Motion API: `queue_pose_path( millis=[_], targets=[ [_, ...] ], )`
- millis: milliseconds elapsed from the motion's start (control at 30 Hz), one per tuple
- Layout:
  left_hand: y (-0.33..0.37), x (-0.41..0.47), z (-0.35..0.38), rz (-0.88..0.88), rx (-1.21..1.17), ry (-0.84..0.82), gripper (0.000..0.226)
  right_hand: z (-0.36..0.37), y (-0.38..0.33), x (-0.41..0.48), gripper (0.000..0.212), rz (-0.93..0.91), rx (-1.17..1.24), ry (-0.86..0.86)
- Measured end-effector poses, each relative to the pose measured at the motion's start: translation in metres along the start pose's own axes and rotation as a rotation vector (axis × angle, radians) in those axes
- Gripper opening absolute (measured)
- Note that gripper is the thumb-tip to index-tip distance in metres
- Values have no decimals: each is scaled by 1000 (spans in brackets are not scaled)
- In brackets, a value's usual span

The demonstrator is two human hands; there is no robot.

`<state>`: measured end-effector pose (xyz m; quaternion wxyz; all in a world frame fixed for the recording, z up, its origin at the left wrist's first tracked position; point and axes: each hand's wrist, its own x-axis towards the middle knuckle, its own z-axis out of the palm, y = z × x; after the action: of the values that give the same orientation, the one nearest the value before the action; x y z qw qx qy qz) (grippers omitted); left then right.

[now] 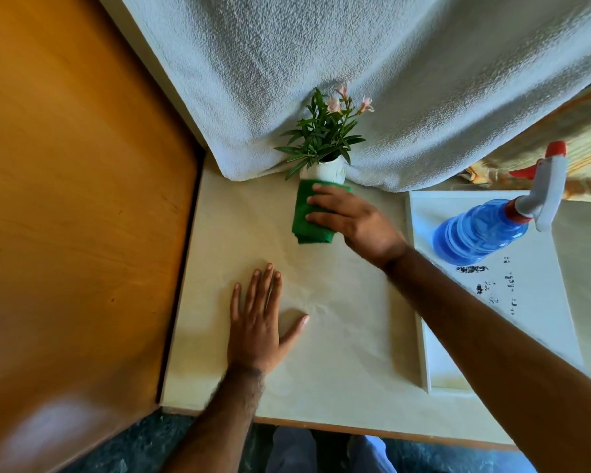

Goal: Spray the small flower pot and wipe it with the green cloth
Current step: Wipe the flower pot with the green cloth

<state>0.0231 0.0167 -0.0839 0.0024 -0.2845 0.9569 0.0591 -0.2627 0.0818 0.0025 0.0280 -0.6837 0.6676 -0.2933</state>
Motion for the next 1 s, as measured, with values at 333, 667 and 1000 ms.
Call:
queue_pose_path(
  millis=[333, 667, 1000],
  targets=[
    [1, 1, 0, -16, 16, -34, 99, -1, 33, 10, 30, -55, -148, -38],
    [1, 0, -1, -4, 18, -19, 98, 30, 36, -15, 32, 128, -8, -110],
    [1, 0, -2, -8, -1, -31, 98, 13, 5, 11, 63, 548, 161, -200]
  ],
)
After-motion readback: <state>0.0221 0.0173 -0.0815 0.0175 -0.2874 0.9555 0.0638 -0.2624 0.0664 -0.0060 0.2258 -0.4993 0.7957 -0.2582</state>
